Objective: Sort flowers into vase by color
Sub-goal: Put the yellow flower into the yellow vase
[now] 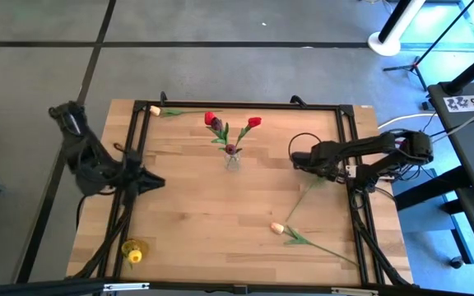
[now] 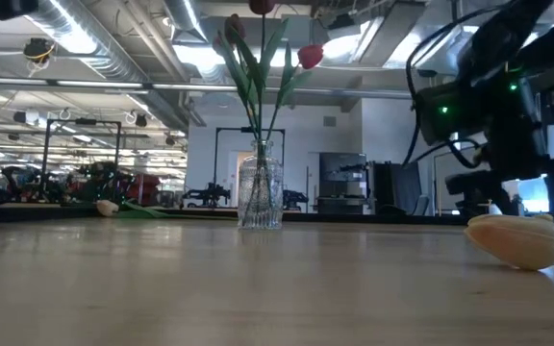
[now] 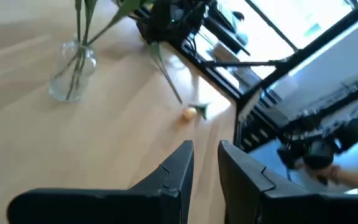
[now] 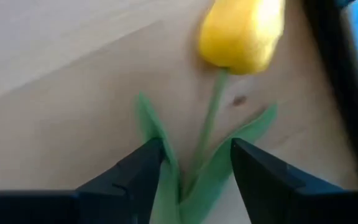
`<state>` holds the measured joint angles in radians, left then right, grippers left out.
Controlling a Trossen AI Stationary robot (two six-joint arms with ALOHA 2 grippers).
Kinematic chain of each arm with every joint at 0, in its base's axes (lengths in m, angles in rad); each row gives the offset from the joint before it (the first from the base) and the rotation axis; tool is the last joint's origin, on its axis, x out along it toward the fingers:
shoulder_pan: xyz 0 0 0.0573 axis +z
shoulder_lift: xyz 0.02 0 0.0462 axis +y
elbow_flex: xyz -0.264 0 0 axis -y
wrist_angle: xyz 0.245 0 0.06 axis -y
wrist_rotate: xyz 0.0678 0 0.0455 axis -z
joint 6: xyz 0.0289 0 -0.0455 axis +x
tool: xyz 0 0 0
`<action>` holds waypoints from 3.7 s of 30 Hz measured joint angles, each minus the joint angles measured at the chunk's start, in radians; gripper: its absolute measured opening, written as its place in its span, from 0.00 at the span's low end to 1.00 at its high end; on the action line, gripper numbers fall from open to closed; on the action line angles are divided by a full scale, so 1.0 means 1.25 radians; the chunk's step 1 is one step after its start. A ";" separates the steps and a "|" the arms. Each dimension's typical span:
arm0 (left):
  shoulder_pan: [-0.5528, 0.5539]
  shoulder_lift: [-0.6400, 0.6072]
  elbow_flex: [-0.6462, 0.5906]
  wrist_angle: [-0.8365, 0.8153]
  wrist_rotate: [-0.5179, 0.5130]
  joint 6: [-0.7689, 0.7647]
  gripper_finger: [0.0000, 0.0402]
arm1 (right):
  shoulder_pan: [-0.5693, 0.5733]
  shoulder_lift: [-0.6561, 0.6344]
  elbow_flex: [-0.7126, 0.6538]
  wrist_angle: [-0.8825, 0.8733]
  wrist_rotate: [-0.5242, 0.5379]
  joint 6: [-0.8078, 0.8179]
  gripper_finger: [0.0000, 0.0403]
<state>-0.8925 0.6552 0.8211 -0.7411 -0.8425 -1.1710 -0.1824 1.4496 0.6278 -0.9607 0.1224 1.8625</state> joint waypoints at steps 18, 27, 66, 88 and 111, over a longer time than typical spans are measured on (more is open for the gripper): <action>0.541 0.033 0.023 0.370 0.529 0.445 0.18 | 0.075 -0.087 0.123 -0.085 0.330 -0.027 0.04; 0.580 0.103 0.041 0.535 0.611 0.501 0.33 | 0.323 -0.184 0.514 -0.046 0.667 -0.469 0.02; 0.525 0.442 0.065 0.987 0.415 0.715 0.34 | 0.338 0.104 0.599 1.139 0.165 -1.425 0.02; 0.478 0.277 0.064 0.730 0.375 0.843 0.01 | 0.336 0.090 0.599 1.138 0.179 -1.429 0.54; -0.146 0.040 0.065 0.257 0.384 0.589 0.00 | 0.420 0.046 0.599 1.011 0.320 -1.533 0.71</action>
<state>-1.0752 0.7049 0.9024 -0.4195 -0.3627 -0.4343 0.3424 1.5074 1.3766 0.3031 0.5222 -0.0533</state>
